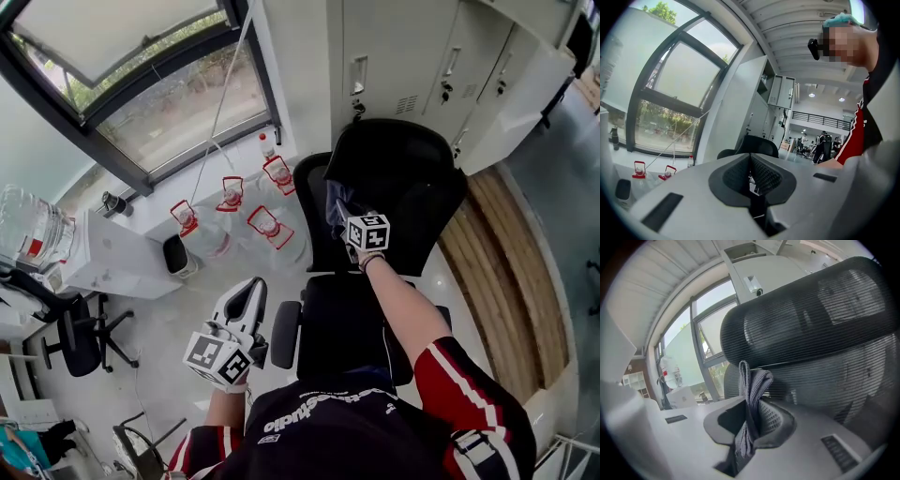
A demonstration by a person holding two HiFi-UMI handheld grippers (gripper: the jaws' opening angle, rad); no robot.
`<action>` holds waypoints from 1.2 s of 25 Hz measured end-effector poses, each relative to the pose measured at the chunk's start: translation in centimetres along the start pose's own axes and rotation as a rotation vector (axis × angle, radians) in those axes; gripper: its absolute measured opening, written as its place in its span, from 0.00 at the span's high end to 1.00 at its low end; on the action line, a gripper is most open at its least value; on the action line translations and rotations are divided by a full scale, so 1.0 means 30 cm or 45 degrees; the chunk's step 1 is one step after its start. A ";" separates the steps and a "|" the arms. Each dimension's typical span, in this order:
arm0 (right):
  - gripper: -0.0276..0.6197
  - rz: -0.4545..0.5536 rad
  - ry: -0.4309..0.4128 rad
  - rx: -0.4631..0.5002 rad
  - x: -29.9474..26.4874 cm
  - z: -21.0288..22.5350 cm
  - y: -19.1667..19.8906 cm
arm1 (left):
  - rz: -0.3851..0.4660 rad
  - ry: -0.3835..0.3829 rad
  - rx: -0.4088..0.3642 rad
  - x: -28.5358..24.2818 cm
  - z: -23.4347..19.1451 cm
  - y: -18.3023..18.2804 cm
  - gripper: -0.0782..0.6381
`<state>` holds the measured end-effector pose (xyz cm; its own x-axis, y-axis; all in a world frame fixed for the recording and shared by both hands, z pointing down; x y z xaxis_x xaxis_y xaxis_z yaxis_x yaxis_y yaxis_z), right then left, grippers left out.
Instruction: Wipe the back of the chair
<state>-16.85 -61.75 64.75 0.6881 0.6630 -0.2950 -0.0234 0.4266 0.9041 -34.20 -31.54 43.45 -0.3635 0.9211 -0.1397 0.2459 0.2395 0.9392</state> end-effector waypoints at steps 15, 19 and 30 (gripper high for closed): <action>0.86 0.035 0.241 0.043 0.289 0.378 -0.035 | -0.026 0.143 -0.018 -0.092 0.130 0.037 0.86; 0.86 0.051 0.326 0.042 0.384 0.480 -0.040 | -0.046 0.177 -0.021 -0.115 0.150 0.048 0.86; 0.86 0.069 0.565 0.045 0.664 0.757 -0.030 | -0.088 0.262 -0.031 -0.167 0.233 0.098 0.86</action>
<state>13.36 -62.90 65.08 0.3085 0.8869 -0.3439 -0.0206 0.3677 0.9297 -25.39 -33.30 44.71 -0.5551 0.8200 -0.1393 0.1934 0.2901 0.9372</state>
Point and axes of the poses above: the fingertips, and each gripper's own axes: x backward along the fingers, z to its right, y out of its underside, the point moved 6 cm from there along x, backward along the fingers, and after that the axes turned 1 degree about z, right-handed, at the moved point
